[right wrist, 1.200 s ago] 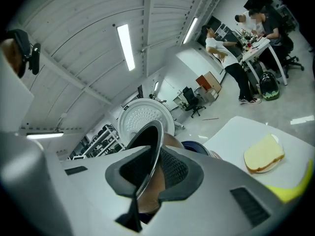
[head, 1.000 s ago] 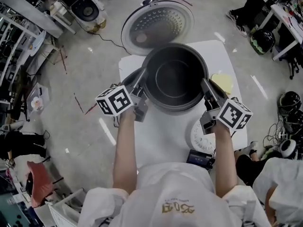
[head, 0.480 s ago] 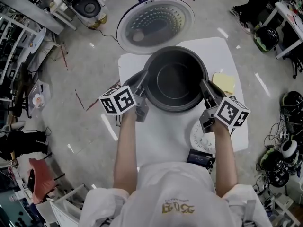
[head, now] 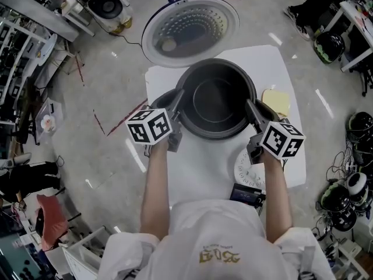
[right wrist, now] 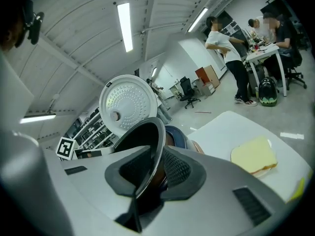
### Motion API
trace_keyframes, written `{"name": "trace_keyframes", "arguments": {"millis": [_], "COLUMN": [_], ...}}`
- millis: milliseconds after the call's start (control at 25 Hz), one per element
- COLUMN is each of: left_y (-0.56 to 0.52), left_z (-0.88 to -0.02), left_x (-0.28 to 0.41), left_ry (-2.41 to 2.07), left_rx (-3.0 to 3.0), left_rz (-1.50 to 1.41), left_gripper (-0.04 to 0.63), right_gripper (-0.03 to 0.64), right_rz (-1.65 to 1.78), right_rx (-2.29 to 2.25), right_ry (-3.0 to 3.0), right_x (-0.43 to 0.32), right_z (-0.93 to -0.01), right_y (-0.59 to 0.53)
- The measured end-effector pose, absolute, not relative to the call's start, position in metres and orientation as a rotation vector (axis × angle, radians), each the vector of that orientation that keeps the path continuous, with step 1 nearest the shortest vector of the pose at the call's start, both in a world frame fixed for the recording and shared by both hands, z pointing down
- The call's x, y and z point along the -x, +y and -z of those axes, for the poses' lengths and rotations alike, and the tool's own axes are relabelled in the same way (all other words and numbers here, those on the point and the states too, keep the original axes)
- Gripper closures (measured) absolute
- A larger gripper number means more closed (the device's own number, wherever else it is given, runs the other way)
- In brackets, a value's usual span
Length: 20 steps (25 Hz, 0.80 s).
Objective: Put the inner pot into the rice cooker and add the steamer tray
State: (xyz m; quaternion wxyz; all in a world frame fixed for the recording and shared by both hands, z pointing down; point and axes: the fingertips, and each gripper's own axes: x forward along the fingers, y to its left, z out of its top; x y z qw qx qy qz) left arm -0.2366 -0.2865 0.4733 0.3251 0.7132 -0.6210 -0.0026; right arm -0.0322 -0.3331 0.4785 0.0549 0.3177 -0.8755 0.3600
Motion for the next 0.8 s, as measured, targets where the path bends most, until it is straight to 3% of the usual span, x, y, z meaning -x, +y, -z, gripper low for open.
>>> {"name": "trace_keyframes", "arguments": {"millis": [600, 800], "left_y": [-0.288, -0.284], "left_z": [-0.494, -0.497], "left_x": [0.248, 0.247], "left_ry": [-1.732, -1.742], "left_rx": [-1.878, -1.866], "left_rz": [-0.254, -0.244], "left_gripper": [0.482, 0.434], "right_gripper": [0.501, 0.495], "right_rz": [-0.901, -0.865], "right_rx": [-0.959, -0.983], "right_ry": [-2.590, -2.594], "right_x": [0.038, 0.032], "right_z": [-0.490, -0.491], "right_y": [-0.338, -0.338]}}
